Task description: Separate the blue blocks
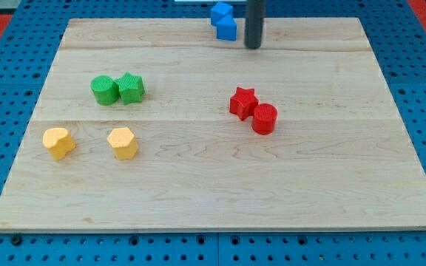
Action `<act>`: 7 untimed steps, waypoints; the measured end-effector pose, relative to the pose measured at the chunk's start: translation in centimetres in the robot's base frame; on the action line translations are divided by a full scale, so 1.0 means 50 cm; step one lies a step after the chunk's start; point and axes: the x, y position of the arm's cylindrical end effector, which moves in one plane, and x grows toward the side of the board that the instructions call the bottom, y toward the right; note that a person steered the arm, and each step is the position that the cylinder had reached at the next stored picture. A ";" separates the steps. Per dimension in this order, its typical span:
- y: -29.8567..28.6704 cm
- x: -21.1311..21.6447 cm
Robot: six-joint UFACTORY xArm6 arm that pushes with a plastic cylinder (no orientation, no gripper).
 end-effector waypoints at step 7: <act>-0.121 -0.065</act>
